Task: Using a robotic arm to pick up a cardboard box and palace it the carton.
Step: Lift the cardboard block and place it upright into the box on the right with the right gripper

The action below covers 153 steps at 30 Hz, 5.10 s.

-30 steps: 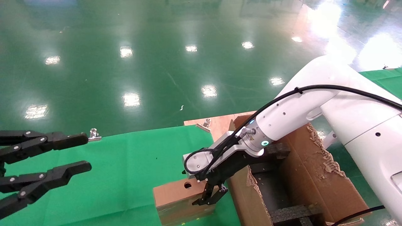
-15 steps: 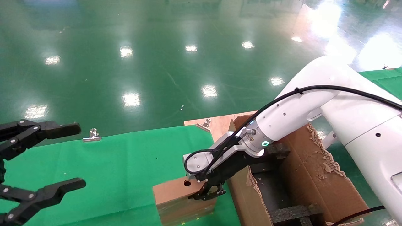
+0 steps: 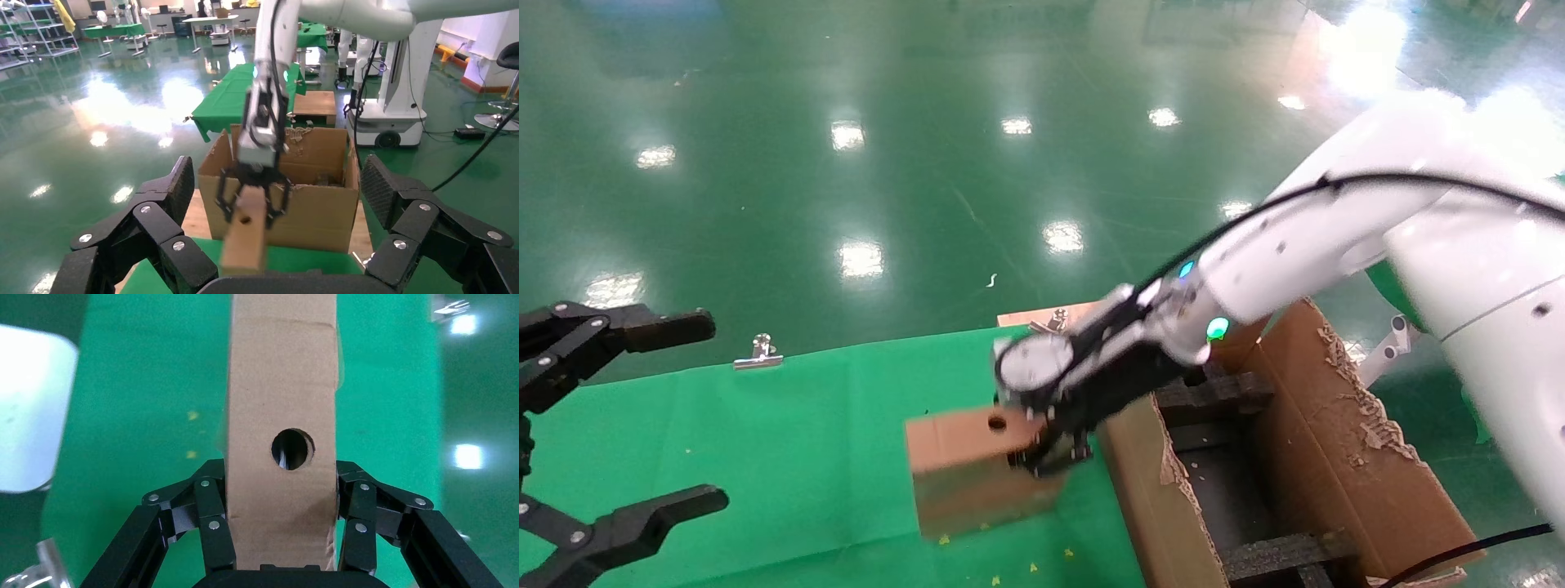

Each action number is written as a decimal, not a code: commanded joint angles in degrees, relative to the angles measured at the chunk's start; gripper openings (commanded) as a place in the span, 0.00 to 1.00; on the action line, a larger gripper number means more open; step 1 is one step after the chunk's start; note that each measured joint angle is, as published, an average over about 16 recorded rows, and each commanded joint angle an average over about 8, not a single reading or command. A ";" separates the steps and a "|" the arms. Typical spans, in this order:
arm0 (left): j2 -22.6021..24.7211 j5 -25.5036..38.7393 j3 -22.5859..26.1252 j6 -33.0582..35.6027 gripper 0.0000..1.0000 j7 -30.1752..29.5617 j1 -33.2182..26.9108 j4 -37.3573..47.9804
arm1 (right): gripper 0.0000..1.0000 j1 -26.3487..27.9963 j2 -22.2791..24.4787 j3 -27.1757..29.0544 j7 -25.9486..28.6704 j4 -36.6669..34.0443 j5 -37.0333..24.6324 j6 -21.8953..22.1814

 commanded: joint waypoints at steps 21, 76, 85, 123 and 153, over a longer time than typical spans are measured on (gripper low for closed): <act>0.00 -0.01 0.01 0.00 1.00 0.01 0.00 0.00 | 0.00 19.82 7.53 -6.58 -5.49 -10.90 11.51 -1.34; -0.02 -0.03 0.02 -0.02 1.00 0.02 0.01 0.03 | 0.00 20.86 40.41 -25.80 14.31 2.07 13.46 6.58; -0.02 -0.03 0.03 -0.02 1.00 0.02 0.00 0.03 | 0.00 15.07 46.83 -28.85 39.63 16.44 10.53 18.30; -0.02 -0.04 0.04 -0.03 1.00 0.03 0.00 0.03 | 0.00 8.59 41.73 -35.64 95.94 27.22 -17.71 28.78; -0.03 -0.05 0.06 -0.03 1.00 0.04 -0.01 0.03 | 0.00 -3.45 33.92 -41.07 112.48 26.40 -31.11 39.53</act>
